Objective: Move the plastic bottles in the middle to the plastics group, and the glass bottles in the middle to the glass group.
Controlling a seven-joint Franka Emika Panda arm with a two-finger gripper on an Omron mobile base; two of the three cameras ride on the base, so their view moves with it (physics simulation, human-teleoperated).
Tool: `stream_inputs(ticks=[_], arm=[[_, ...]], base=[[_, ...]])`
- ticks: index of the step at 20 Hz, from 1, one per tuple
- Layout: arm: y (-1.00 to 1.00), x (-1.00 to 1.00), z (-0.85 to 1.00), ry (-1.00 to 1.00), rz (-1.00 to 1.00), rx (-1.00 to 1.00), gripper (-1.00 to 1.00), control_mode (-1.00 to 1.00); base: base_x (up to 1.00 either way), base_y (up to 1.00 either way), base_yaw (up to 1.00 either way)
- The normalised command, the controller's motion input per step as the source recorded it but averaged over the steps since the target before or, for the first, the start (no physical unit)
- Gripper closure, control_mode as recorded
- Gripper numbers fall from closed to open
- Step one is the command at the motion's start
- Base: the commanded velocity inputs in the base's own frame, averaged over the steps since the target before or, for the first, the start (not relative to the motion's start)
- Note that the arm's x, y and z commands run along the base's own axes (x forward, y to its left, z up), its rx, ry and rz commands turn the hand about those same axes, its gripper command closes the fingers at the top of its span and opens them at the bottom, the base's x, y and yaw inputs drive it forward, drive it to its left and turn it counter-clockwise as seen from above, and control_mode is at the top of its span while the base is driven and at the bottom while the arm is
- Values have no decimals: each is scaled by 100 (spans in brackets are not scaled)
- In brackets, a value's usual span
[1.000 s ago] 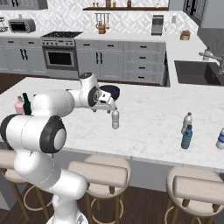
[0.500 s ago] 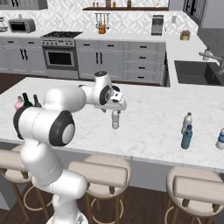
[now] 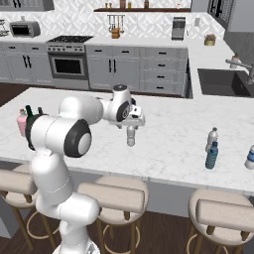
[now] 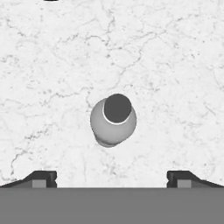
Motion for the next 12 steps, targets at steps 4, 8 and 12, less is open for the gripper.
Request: stream_inputs(ticks=[4, 8, 12], arm=[[-12, 45, -22, 0, 9, 2, -100, -100], [-22, 29, -2, 0, 3, 0, -100, -100], [-4, 3, 0, 0, 0, 0, -100, -100]], base=[[0, 0, 0], [0, 0, 0], [0, 0, 0]])
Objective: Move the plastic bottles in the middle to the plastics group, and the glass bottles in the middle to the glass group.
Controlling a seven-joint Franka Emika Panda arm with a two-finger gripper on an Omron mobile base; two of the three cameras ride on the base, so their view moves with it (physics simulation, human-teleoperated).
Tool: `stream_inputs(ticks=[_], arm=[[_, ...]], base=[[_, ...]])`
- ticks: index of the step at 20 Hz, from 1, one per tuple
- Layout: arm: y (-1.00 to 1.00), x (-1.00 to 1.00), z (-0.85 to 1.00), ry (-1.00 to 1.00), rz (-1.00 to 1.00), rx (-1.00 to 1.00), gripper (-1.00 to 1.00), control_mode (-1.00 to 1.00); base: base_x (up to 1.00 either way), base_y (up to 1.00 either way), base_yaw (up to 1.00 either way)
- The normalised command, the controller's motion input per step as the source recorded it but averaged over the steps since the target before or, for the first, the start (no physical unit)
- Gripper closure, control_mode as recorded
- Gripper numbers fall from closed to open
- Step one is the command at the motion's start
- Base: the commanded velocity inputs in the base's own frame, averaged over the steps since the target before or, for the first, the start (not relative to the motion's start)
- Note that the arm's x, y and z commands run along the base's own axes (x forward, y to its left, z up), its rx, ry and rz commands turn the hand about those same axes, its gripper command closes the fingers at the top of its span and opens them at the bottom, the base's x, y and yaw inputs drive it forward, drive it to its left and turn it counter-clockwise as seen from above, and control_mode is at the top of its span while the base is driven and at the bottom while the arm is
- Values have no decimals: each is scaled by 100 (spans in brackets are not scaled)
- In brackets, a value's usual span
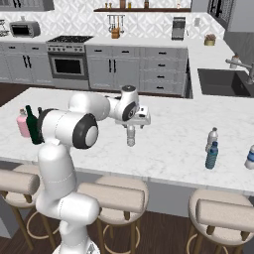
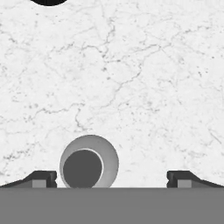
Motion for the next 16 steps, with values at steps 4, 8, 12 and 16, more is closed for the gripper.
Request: stream_inputs(ticks=[4, 8, 12, 16], arm=[[0, -25, 0, 0, 2, 1, -100, -100], [2, -6, 0, 0, 4, 2, -100, -100], [12, 4, -6, 0, 0, 0, -100, -100], [4, 8, -9, 0, 0, 0, -100, -100]], base=[[0, 0, 0], [0, 0, 0], [0, 0, 0], [0, 0, 0]])
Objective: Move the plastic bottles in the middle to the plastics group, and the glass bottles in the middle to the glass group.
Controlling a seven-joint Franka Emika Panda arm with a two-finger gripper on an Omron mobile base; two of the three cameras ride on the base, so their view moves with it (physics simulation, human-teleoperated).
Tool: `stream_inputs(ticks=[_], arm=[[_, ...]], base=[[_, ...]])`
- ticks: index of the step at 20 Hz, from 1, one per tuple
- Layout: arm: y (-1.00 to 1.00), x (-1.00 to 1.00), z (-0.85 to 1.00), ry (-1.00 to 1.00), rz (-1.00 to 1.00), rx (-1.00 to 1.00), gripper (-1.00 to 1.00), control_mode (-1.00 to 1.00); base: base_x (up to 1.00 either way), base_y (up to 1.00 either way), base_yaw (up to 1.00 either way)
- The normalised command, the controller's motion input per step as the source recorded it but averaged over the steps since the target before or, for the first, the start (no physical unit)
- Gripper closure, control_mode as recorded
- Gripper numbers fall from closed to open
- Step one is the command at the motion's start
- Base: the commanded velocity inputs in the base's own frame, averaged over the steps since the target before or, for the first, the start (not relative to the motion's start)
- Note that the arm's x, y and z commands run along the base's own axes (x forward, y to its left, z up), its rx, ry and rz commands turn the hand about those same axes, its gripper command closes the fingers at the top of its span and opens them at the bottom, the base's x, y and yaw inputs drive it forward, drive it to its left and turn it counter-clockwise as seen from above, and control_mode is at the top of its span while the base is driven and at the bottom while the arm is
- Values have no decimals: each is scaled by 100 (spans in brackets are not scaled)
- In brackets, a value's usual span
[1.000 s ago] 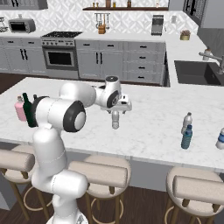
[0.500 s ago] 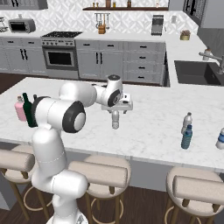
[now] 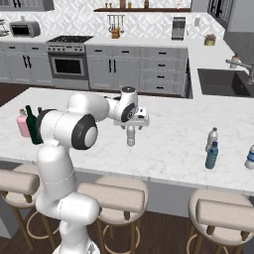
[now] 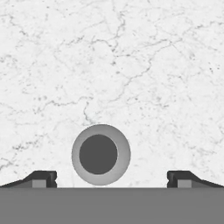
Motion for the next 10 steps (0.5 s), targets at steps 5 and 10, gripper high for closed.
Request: stream_inputs(ticks=[5, 10], arm=[[1, 1, -9, 0, 0, 0, -100, -100], [0, 6, -9, 0, 0, 0, -100, -100]], base=[[0, 0, 0], [0, 0, 0]])
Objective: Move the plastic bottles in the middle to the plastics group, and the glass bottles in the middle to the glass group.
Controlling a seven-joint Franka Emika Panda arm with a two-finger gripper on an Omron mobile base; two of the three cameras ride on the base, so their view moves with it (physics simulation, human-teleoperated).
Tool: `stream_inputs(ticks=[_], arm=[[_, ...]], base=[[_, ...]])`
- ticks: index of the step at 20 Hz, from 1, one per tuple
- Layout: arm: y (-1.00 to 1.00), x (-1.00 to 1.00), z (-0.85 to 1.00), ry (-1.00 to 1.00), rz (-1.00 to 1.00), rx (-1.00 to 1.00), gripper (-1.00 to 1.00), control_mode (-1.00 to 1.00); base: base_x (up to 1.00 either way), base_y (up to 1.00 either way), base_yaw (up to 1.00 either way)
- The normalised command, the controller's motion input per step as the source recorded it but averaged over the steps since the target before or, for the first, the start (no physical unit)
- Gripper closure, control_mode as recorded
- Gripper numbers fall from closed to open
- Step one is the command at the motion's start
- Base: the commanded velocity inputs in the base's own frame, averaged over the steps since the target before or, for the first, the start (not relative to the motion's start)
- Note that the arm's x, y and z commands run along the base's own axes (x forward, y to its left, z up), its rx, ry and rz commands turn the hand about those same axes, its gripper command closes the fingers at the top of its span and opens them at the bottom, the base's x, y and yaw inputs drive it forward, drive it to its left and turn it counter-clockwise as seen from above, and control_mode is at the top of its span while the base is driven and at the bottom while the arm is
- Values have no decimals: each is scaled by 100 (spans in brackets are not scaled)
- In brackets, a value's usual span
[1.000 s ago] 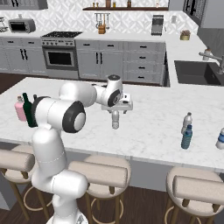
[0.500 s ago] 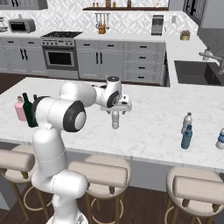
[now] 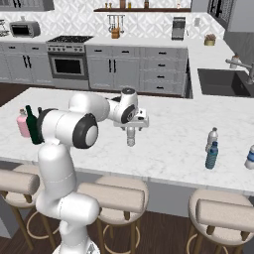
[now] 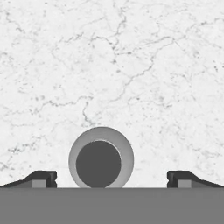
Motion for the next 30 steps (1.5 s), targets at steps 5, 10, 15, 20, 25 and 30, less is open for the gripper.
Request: stream_inputs(ticks=[5, 10, 15, 20, 25, 30], arm=[[0, 1, -5, 0, 0, 0, -100, -100], [0, 1, -7, 0, 2, 1, -100, -100], [1, 3, -7, 0, 4, 3, -100, -100], [0, 0, -1, -3, 2, 1, -100, -100], [0, 4, 0, -11, 5, 9, -100, -100], [0, 1, 0, -4, 2, 7, -100, -100]], base=[[0, 0, 0], [0, 0, 0], [0, 0, 0], [0, 0, 0], [0, 0, 0], [0, 0, 0]])
